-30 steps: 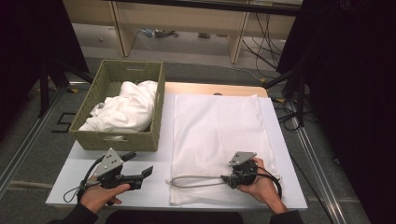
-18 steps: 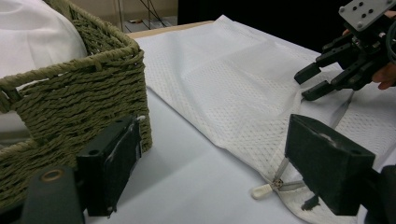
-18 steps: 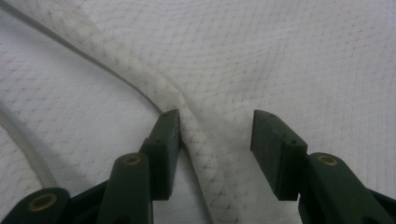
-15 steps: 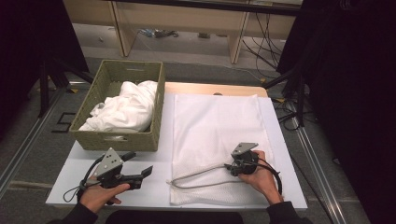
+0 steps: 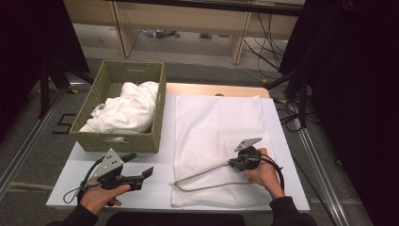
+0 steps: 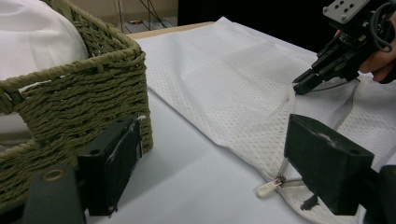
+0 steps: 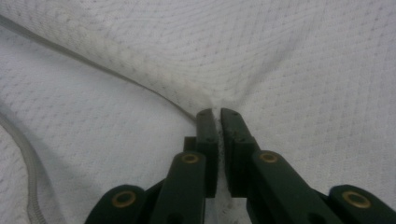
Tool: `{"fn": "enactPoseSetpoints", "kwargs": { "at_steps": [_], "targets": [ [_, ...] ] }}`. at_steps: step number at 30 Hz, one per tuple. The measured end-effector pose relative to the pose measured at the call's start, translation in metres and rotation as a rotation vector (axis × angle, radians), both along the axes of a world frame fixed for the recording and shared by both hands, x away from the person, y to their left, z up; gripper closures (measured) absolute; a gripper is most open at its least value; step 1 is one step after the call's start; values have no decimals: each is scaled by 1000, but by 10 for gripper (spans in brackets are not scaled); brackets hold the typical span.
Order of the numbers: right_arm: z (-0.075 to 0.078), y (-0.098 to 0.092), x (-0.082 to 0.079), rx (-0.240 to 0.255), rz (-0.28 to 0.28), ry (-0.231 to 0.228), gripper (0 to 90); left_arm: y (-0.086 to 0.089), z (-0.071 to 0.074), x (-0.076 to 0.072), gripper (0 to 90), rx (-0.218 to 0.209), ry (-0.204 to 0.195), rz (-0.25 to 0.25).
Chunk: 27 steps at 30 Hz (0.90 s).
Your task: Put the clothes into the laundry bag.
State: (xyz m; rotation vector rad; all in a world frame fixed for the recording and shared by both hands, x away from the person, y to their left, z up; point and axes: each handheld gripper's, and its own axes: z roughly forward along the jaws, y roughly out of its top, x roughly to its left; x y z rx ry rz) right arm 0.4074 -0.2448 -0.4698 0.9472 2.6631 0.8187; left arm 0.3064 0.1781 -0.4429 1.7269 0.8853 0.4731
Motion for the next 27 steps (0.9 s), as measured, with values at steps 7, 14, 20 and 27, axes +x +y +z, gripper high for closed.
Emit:
{"fn": "enactPoseSetpoints", "kwargs": {
  "at_steps": [7, 14, 20, 27],
  "targets": [
    [19, 5, -7, -10, 3, -125, 892, 4, 2, 1, 190, -18, 9, 26],
    [28, 6, -9, -14, 7, -174, 892, 8, 7, 3, 192, -20, 9, 58],
    [35, 7, -10, -22, 3, -210, 894, 13, 17, 7, 192, -43, 18, 79],
    [47, 8, -12, -20, 14, -234, 893, 20, 36, 22, 192, -11, 10, 102]
  ]
}}
